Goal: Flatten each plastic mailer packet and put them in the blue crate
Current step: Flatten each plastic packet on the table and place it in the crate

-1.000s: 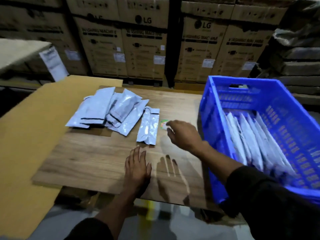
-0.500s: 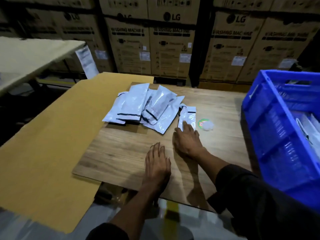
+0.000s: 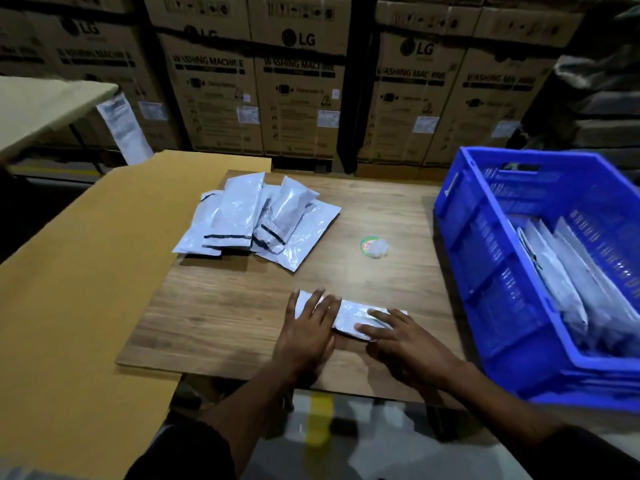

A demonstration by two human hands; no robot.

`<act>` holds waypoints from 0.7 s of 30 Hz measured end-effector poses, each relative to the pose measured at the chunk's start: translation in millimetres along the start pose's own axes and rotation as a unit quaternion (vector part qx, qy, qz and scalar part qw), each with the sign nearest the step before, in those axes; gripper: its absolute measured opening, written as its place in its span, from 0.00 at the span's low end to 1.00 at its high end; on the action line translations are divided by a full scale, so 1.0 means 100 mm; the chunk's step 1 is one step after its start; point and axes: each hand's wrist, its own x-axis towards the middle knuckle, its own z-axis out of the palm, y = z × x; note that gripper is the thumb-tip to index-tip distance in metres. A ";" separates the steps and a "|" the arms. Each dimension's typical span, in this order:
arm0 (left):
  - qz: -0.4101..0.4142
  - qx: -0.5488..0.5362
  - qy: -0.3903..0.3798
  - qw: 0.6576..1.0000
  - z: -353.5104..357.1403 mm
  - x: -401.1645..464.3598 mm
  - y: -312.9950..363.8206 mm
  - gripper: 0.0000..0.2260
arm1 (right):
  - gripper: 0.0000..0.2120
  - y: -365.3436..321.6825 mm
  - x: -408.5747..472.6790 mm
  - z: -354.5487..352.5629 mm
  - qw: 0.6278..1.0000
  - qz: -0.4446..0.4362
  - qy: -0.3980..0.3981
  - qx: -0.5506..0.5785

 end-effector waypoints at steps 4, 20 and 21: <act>0.039 0.012 -0.004 0.999 0.10 -0.08 -0.05 0.21 | 0.09 -0.07 -0.04 -0.04 0.996 0.033 0.078 0.008; 0.011 -0.106 -0.116 0.987 -0.19 -0.23 -0.16 0.29 | 0.20 -0.22 -0.22 0.10 0.988 0.114 0.099 0.028; -0.007 -0.114 -0.095 0.989 -0.20 -0.21 -0.14 0.27 | 0.21 -0.25 -0.21 0.08 0.985 0.120 0.118 0.029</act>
